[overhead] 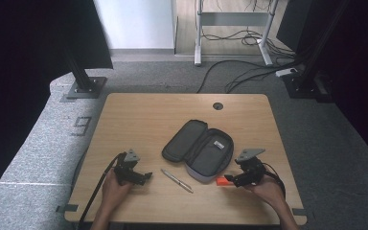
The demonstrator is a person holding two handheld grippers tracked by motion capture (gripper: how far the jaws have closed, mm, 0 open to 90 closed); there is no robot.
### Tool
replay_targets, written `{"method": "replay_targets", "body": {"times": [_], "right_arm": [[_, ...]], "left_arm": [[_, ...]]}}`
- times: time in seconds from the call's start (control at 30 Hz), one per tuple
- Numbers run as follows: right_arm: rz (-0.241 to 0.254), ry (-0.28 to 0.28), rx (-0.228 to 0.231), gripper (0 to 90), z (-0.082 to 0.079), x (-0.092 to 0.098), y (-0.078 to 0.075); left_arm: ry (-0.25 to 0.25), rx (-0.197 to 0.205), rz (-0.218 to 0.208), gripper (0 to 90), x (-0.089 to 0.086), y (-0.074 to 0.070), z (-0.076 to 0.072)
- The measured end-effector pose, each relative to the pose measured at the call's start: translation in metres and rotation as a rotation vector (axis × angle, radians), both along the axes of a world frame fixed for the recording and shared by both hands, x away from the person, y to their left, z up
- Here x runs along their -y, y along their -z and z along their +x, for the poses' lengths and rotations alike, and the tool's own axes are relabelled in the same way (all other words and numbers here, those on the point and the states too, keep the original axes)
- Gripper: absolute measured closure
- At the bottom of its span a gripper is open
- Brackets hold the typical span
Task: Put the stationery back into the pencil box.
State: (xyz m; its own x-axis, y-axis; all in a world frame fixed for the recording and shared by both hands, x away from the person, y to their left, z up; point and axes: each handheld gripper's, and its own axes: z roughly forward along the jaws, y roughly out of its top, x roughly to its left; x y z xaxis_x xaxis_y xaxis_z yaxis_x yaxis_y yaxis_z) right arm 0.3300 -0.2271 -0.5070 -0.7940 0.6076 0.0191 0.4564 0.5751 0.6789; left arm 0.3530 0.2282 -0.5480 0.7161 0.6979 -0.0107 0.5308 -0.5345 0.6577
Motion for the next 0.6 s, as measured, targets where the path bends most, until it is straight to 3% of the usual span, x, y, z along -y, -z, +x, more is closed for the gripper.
{"method": "replay_targets", "body": {"times": [0.6], "right_arm": [[-0.004, -0.073, -0.065, 37.3, -0.009, 0.003, 0.026]], "left_arm": [[-0.001, 0.000, 0.001, 0.0, 0.000, 0.000, 0.000]]}}
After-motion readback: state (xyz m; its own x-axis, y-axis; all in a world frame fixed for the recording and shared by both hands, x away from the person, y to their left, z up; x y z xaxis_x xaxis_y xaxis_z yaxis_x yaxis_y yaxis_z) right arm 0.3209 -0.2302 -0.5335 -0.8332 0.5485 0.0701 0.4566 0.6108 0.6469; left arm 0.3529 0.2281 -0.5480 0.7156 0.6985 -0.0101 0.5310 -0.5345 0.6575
